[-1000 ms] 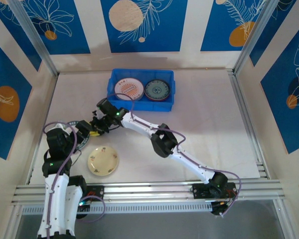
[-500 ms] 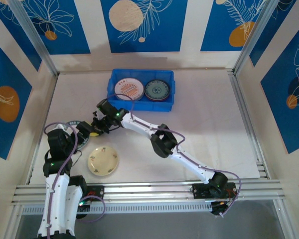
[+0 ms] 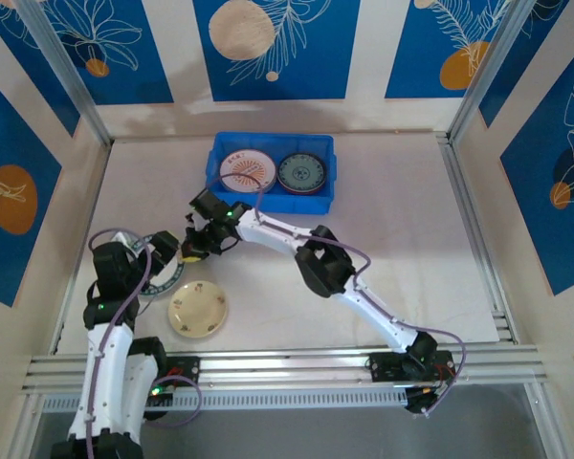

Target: Place the plates into the plastic bin on the countertop

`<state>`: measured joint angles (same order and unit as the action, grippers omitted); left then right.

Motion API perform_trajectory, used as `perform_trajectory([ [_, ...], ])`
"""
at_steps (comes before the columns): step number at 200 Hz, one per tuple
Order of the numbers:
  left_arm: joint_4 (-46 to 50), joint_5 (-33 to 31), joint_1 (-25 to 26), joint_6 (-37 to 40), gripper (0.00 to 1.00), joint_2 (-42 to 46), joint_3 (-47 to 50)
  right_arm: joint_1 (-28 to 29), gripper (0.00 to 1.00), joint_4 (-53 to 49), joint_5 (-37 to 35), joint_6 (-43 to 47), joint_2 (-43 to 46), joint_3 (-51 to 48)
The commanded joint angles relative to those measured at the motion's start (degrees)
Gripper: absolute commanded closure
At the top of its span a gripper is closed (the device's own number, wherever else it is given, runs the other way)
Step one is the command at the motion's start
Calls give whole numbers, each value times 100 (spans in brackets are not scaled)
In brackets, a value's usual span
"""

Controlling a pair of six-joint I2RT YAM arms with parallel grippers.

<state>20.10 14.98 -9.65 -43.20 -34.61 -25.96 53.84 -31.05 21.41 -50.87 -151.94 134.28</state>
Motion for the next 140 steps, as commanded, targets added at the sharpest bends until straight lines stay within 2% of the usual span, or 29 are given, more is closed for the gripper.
perform_trajectory([
  [1,-384,213,-68,243,0,-196,-343,-236,100,205,-186,279,749,-725],
  [87,-924,525,-47,295,0,-1232,-1088,-695,100,602,357,625,2126,-2334],
  [140,-802,727,352,612,0,-1772,-1648,-1065,100,1101,715,763,3516,-4136],
])
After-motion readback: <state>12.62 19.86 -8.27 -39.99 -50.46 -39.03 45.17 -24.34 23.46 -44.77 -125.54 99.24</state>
